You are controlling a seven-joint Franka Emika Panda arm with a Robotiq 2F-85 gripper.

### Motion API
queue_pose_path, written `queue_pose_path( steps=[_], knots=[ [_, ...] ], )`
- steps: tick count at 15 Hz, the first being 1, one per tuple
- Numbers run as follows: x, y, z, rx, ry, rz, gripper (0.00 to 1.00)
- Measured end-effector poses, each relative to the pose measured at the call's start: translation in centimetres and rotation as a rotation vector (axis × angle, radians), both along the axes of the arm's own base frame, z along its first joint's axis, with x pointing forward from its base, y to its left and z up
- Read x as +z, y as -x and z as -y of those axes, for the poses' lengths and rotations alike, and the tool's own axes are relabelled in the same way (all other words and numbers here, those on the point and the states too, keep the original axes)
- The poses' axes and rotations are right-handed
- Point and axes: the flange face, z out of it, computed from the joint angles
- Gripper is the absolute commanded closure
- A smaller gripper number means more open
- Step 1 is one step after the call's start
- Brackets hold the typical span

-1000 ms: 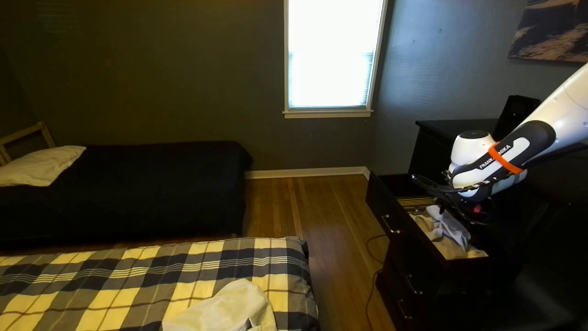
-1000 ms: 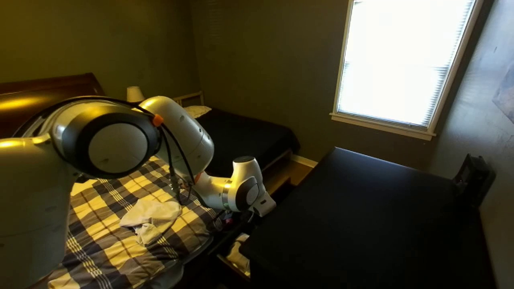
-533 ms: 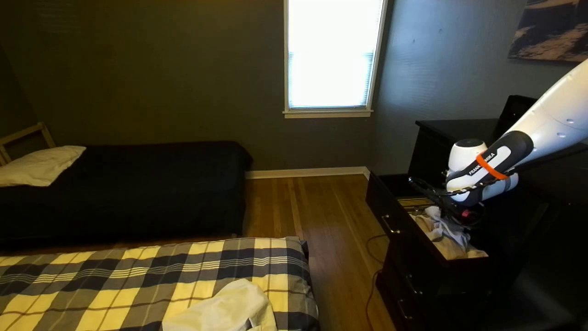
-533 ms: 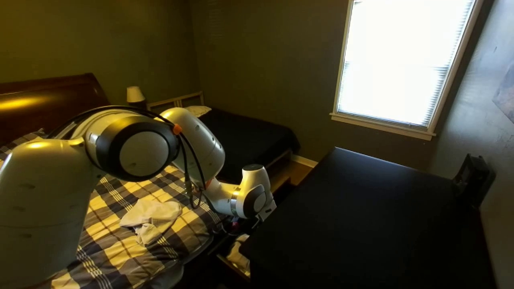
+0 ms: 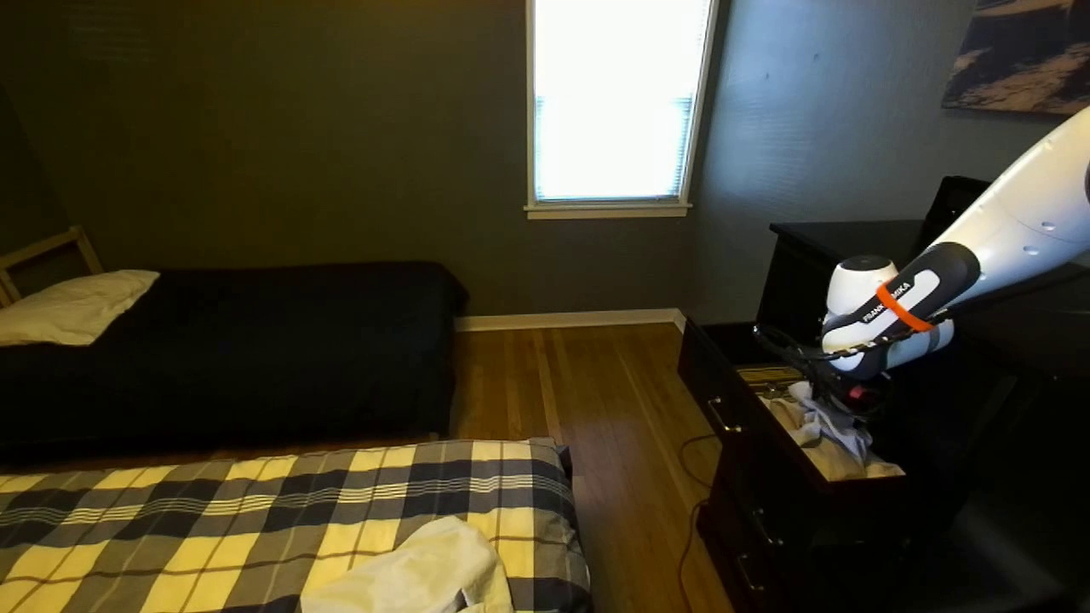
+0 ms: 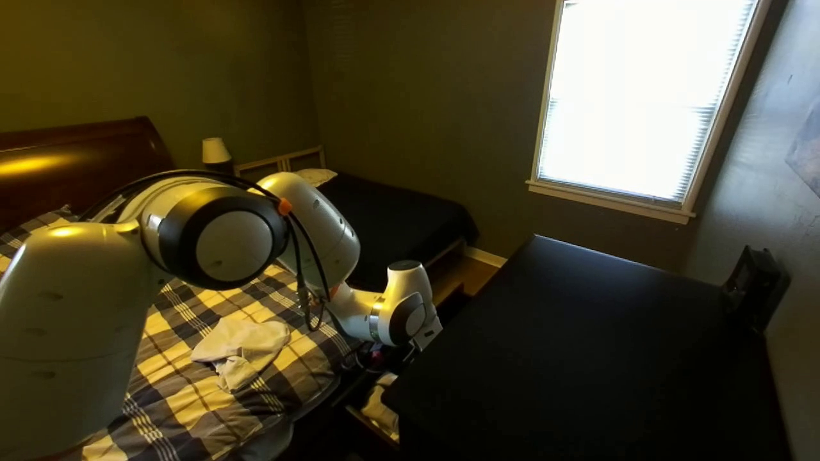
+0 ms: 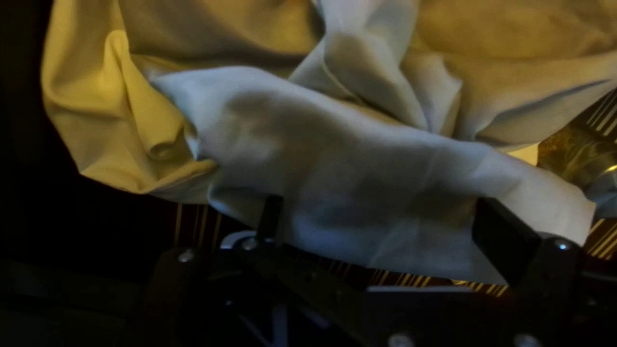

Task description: Push the white cloth into the open drawer and then close it

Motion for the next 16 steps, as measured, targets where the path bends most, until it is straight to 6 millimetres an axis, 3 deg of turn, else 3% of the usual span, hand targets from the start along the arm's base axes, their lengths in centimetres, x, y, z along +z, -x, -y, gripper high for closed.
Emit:
queue_pose_path(
  steps=[3,12,16],
  knots=[
    [-1.1,-0.7,-0.8,0.003,0.004,-0.004,0.00],
    [-8.2,-1.6,-2.3,-0.008,0.023,-0.068,0.00],
    [-9.2,-2.0,-2.2,-0.013,0.033,-0.071,0.00]
  ],
)
